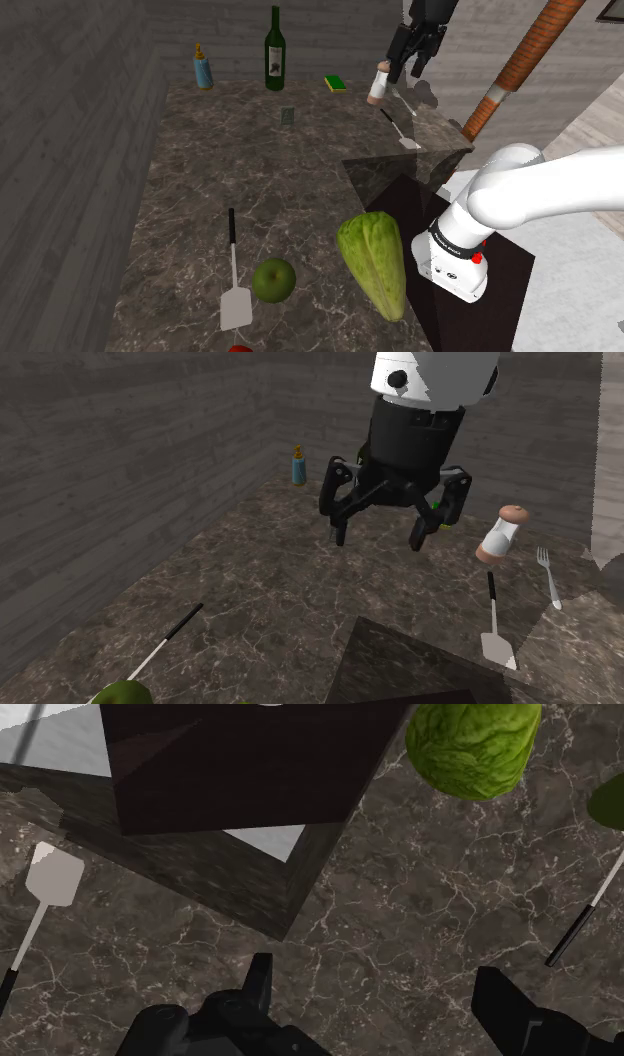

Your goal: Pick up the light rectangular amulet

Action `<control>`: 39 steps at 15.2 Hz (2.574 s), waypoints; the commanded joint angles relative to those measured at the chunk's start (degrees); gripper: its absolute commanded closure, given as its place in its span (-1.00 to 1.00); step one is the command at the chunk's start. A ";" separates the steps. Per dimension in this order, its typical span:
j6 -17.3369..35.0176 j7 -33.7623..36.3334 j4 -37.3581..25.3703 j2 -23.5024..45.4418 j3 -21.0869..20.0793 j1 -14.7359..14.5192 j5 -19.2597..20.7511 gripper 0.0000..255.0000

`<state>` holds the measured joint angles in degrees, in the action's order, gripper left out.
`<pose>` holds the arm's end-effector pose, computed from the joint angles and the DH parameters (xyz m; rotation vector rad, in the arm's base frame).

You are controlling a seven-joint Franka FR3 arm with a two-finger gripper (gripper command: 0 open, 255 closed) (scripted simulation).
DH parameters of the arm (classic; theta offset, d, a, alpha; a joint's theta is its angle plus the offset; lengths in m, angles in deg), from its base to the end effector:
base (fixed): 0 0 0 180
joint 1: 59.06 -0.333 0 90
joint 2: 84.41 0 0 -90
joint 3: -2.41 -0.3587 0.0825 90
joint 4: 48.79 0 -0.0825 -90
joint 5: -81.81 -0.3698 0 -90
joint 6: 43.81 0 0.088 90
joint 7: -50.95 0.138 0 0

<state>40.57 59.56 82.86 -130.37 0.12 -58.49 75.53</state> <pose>0.2465 0.0284 0.6119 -3.0572 0.1887 0.0460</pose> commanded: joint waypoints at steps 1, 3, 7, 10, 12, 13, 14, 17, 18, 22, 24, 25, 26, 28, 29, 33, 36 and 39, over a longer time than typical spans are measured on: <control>0.00 0.00 0.00 0.00 0.00 0.00 0.00 -1.00; 3.67 0.24 0.56 3.01 -0.40 0.28 0.08 -1.00; 10.71 0.82 0.72 9.71 -1.16 0.86 0.32 -1.00; 15.65 1.36 0.01 15.22 -1.67 1.31 0.63 -1.00; 18.73 1.78 -0.86 19.08 -1.98 1.61 0.91 -1.00; 20.20 2.01 -1.41 21.05 -2.12 1.75 1.08 -1.00; 21.62 2.25 -2.03 23.06 -2.24 1.89 1.27 -1.00; 25.54 3.03 -4.37 29.19 -2.58 2.32 1.92 -1.00; 26.73 3.32 -5.30 31.27 -2.67 2.45 2.18 -1.00; 30.86 4.56 -9.76 39.72 -2.88 2.87 3.36 -1.00; 32.53 5.22 -12.44 44.00 -2.87 3.01 4.03 -1.00; 33.26 5.55 -13.89 46.15 -2.84 3.05 4.37 -1.00; 33.92 5.88 -15.42 48.31 -2.80 3.09 4.72 -1.00; 35.03 6.53 -18.70 52.65 -2.66 3.13 5.41 -1.00; 35.48 6.84 -20.46 54.83 -2.57 3.13 5.75 -1.00; 36.54 7.99 -28.35 63.68 -2.04 3.01 6.98 -1.00; 36.53 8.70 -35.28 70.51 -1.53 2.84 7.73 -1.00; 36.81 9.05 -39.37 74.83 -1.20 2.73 8.10 -1.00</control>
<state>77.30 68.60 44.92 -57.03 -1.20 -55.78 83.52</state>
